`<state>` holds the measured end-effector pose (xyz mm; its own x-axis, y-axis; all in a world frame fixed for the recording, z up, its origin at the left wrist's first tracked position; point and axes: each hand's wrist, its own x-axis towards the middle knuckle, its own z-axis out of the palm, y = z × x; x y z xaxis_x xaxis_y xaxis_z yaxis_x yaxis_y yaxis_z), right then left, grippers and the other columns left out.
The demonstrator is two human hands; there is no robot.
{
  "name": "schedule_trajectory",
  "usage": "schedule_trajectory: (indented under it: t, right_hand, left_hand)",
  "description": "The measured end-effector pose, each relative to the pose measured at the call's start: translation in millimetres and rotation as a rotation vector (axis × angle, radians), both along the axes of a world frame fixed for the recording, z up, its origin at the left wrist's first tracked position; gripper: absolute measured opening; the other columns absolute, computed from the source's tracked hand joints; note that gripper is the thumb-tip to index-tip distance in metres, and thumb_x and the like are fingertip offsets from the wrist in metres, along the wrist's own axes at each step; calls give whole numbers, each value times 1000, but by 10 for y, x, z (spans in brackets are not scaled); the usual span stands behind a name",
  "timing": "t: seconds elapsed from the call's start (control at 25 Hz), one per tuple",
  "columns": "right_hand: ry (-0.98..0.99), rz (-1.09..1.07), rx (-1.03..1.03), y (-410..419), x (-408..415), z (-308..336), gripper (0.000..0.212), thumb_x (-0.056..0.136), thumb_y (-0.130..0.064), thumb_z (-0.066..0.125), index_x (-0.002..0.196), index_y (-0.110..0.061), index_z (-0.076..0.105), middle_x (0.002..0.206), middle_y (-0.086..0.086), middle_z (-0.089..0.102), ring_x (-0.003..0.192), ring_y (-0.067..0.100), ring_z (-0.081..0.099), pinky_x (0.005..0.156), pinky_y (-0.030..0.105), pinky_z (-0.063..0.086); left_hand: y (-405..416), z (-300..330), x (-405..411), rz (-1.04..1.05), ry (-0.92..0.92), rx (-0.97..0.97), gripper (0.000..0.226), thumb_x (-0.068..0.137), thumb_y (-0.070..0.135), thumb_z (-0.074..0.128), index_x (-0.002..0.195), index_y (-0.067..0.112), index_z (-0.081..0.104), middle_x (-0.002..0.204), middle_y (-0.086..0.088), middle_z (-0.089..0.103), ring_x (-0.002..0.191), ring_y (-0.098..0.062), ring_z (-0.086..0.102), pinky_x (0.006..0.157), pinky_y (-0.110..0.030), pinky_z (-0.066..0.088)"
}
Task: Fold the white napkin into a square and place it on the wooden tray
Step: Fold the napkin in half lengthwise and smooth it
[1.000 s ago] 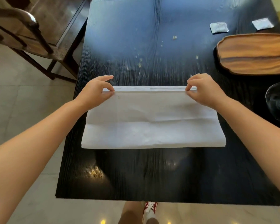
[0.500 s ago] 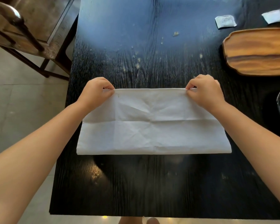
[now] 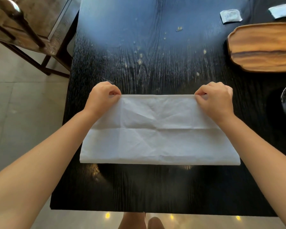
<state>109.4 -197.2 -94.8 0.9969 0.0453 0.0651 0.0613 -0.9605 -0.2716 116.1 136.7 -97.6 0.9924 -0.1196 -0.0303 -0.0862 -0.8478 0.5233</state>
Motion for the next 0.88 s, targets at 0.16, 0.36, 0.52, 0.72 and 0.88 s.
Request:
schedule_trajectory:
  t: [0.16,0.36,0.52,0.72,0.88]
  right_hand:
    - [-31,-50,-34,-98,-525,27,14,81,-17,57,88,-12,69,91,10,66,95,33,57,92,47,33]
    - [25,70,-41,603,-984,-179,52,90,-29,35,141,-20,32,152,11,29,142,26,18,111,52,11]
    - [131,148,-131,727,-1066,-347,55,91,-38,25,144,-25,25,155,6,22,143,22,14,111,48,4]
    - [180,21,-154,117,-1088,-291,65,87,-53,18,147,-29,9,158,3,5,144,19,-1,113,47,-3]
    - [193,-38,-167,-148,-1099,-260,66,88,-54,14,147,-27,8,158,7,6,145,22,-2,115,50,1]
  left_hand:
    - [-97,-22,-464,-48,-116,96,14,80,9,59,88,9,71,88,-10,68,87,-30,60,82,-43,47]
    - [-942,-222,-1093,-111,-133,248,56,91,35,33,144,15,29,152,-5,28,141,-20,20,110,-53,10]
    - [-1121,-428,-1188,-187,-73,358,58,91,43,28,146,24,23,155,-2,23,142,-17,14,110,-55,7]
    - [-927,-401,-1159,-201,-48,379,61,89,53,27,146,32,20,156,0,15,144,-18,9,112,-52,2]
    - [-284,-409,-1172,-44,22,372,66,87,57,23,147,30,14,157,-2,7,144,-17,3,113,-52,3]
